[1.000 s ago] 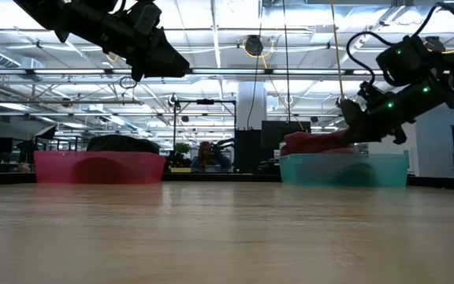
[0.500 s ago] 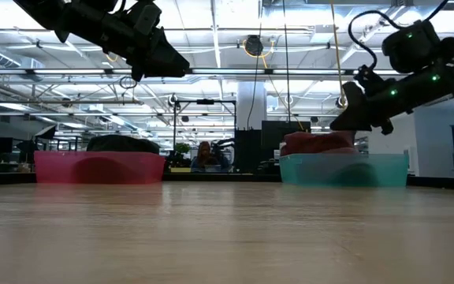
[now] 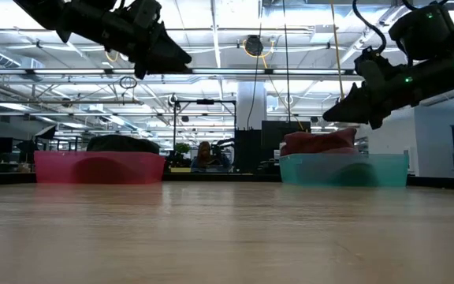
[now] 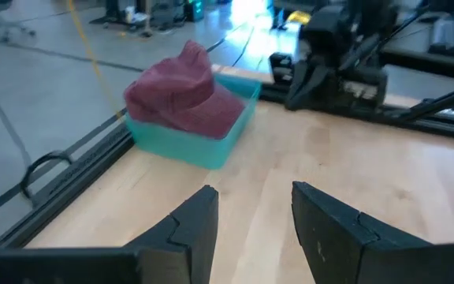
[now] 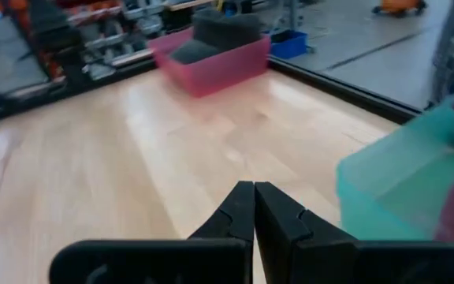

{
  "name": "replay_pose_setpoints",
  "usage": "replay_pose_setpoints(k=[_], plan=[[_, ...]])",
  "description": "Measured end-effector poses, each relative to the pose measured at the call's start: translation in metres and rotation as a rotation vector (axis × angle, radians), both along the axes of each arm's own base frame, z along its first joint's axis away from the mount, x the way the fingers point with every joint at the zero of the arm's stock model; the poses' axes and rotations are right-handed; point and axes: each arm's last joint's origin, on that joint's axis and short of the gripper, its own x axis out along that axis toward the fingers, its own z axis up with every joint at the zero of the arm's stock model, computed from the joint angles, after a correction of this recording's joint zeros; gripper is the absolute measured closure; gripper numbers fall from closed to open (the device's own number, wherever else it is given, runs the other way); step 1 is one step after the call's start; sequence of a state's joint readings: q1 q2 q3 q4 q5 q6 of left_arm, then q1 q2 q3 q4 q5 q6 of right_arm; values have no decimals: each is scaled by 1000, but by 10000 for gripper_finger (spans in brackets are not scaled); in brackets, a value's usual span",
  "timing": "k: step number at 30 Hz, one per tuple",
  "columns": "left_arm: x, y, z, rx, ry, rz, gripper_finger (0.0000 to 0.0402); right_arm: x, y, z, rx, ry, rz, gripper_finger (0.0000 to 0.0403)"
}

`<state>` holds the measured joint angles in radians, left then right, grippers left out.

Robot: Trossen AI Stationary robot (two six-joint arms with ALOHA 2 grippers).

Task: Pick & Place hat
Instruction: Return to Home Position

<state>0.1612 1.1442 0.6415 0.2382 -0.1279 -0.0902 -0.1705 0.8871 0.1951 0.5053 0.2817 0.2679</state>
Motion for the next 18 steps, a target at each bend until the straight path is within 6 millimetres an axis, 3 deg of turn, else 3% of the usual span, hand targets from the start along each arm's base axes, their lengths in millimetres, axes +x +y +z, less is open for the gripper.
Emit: replay_pose_setpoints(k=[5, 10, 18], plan=[[2, -4, 6, -15, -66, -143, 236, 2, 9, 1, -74, 26, 152, 403], [3, -9, 11, -22, -118, -338, 236, 6, 14, 11, -101, -84, 304, 403], [-9, -12, 17, -54, -102, -353, 236, -1, 16, 20, -135, -122, 340, 403]])
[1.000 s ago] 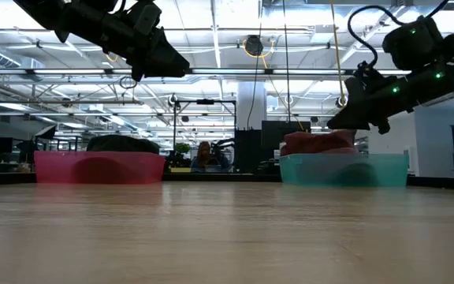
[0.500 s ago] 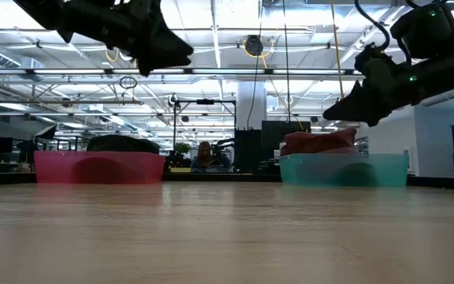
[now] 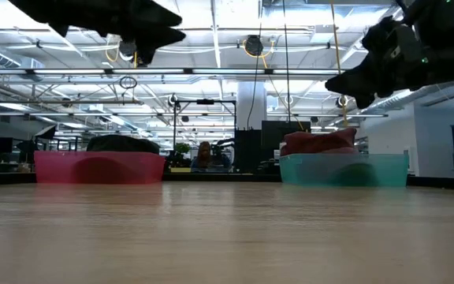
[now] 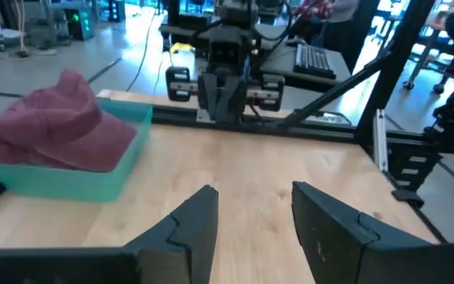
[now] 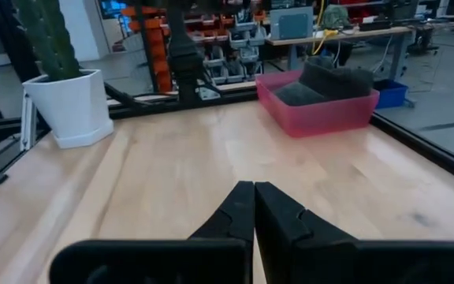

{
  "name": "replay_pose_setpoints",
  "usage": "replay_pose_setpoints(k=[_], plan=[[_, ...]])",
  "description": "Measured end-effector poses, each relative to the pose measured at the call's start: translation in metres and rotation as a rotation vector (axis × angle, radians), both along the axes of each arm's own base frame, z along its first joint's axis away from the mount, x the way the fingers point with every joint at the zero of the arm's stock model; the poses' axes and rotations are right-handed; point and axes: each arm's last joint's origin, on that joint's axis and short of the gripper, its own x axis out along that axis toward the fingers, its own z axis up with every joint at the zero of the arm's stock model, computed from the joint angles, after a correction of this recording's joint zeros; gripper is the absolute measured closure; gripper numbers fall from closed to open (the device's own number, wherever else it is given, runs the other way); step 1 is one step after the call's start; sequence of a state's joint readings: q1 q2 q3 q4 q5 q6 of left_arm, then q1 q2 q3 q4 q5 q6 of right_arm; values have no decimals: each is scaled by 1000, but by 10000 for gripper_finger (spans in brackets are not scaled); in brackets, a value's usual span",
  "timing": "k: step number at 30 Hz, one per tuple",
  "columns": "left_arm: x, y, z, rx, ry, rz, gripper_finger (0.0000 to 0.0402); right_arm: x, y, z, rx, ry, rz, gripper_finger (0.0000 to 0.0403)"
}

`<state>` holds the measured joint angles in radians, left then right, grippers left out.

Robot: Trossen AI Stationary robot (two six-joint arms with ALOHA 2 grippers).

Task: Pick & Place hat
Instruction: Return to Home Position

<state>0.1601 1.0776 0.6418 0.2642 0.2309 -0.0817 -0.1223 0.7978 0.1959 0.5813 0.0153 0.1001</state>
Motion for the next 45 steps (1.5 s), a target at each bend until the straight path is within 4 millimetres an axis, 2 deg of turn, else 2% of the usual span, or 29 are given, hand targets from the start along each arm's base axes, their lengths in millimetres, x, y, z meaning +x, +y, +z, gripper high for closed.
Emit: replay_pose_setpoints(k=[4, 7, 13, 18, 20, 23, 28, 36, 45], plan=[[-16, -5, 6, 4, 27, 28, 236, -9, 2, 5, 0, -10, 18, 403], [-28, -11, -1, 21, 5, 66, 236, -17, 3, 9, -5, -24, 19, 403], [-58, -16, -22, -4, -113, 70, 236, -30, 4, 11, -25, -33, 21, 403], [-81, -19, -44, -70, -187, 74, 236, -40, 5, -10, -17, -77, 21, 403], [-88, -20, -52, -76, -215, 74, 236, -42, 6, -3, -28, -167, 19, 403], [-97, -21, -66, -66, -230, 58, 236, -44, 6, -6, -27, -133, 16, 403], [-110, -23, -91, -62, -280, 16, 236, -45, 7, -3, -37, -163, 43, 403], [-114, -25, -92, -96, -255, 5, 236, -45, 7, -10, -21, -93, 44, 403], [-121, -26, -92, -113, -249, -24, 236, -48, 7, -7, -25, -126, 51, 403]])
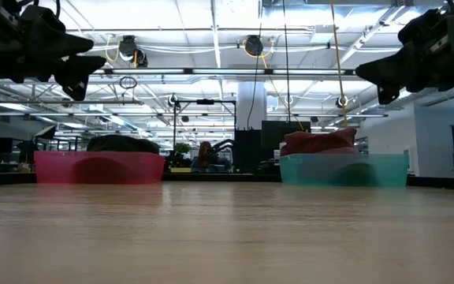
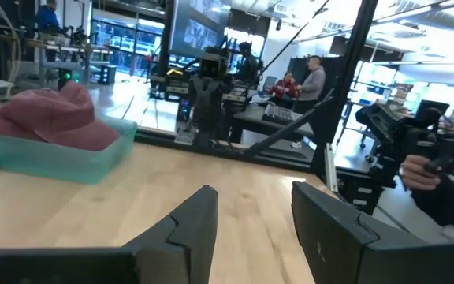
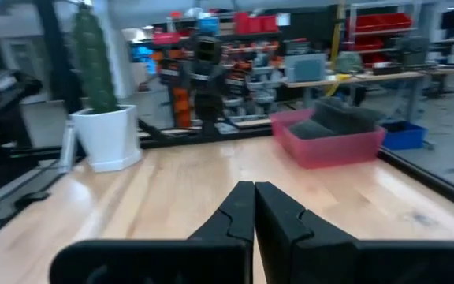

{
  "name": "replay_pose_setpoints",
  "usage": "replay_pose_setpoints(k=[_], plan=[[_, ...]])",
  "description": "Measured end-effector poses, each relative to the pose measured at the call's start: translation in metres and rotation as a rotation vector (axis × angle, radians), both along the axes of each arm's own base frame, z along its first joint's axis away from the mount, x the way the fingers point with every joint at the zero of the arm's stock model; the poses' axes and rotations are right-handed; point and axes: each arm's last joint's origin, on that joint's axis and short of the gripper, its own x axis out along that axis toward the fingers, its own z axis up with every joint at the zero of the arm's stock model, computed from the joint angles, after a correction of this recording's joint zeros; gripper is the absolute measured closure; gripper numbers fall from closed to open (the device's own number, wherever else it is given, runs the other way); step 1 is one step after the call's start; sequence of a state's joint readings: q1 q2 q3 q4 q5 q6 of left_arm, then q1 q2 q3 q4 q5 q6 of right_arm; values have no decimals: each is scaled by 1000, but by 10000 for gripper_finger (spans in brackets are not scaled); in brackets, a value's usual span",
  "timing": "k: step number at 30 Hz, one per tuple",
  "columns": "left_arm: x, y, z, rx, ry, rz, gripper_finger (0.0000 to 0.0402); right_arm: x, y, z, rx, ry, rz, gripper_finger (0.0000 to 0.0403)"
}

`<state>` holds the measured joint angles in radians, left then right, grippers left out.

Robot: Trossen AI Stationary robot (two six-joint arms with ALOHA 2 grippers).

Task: Pick & Place hat
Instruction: Return to Home Position

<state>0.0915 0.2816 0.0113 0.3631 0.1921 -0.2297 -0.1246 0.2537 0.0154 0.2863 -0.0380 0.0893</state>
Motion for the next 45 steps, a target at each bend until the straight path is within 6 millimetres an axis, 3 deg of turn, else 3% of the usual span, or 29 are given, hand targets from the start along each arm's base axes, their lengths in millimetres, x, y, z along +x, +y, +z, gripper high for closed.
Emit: replay_pose_setpoints(k=[10, 18, 26, 30, 45], plan=[[-12, 4, -1, 2, 2, 48, 236, -6, 3, -1, 33, 7, 72, 403], [-25, 4, 9, 0, 115, 69, 236, -12, 3, 2, 21, -35, 71, 403], [-20, 5, -5, -12, 114, 103, 236, -17, 4, 7, -15, -101, 69, 403], [-18, 6, -7, -4, 41, 109, 236, -17, 4, 7, -15, -103, 68, 403], [-18, 7, -8, 19, 51, 138, 236, -16, 6, 4, 4, -78, 88, 403]])
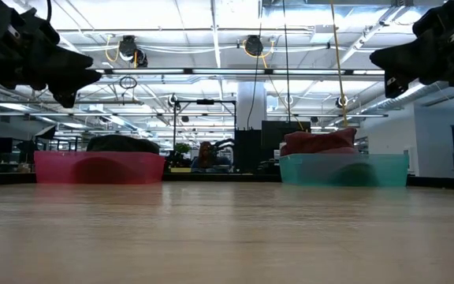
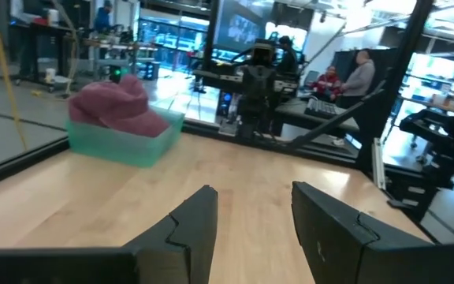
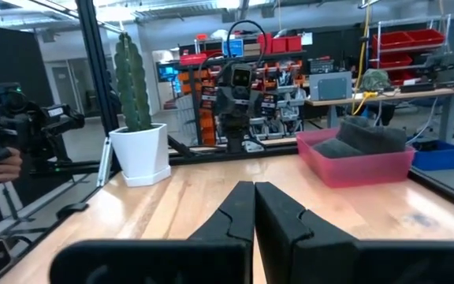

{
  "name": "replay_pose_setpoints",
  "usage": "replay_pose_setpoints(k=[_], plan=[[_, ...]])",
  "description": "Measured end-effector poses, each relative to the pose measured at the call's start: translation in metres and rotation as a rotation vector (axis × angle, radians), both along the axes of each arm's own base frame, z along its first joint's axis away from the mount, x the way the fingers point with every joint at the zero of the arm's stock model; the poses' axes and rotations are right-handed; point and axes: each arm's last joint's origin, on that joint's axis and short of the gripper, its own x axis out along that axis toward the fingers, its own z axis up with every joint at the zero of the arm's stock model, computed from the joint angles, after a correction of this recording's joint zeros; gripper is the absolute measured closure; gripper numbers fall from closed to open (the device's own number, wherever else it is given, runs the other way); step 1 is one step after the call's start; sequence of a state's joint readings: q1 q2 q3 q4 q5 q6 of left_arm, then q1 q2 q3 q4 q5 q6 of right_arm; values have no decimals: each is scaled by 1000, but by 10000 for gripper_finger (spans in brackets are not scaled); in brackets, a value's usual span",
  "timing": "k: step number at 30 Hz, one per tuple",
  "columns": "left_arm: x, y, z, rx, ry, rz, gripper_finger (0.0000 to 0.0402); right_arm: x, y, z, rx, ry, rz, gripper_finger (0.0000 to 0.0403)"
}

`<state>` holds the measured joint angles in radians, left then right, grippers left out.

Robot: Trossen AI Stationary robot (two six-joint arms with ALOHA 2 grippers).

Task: Pick & Place hat
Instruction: Return to Home Position

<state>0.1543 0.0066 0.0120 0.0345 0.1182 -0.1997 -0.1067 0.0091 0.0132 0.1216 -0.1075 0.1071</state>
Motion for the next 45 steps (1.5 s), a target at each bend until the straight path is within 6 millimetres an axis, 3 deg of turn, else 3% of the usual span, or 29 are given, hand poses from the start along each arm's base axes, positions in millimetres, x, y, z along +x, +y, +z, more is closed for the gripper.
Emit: replay_pose_setpoints(k=[10, 34, 38, 45], plan=[[0, -3, 0, -19, 4, -18, 236, 0, 5, 1, 5, -7, 50, 403], [1, -15, 1, 123, -11, -77, 239, 1, 7, -2, -14, 20, 64, 403], [1, -16, 1, 187, -9, -83, 276, 1, 7, -2, -13, 20, 64, 403], [1, -16, -1, 199, 3, -85, 390, 1, 7, -2, -13, 21, 65, 403]])
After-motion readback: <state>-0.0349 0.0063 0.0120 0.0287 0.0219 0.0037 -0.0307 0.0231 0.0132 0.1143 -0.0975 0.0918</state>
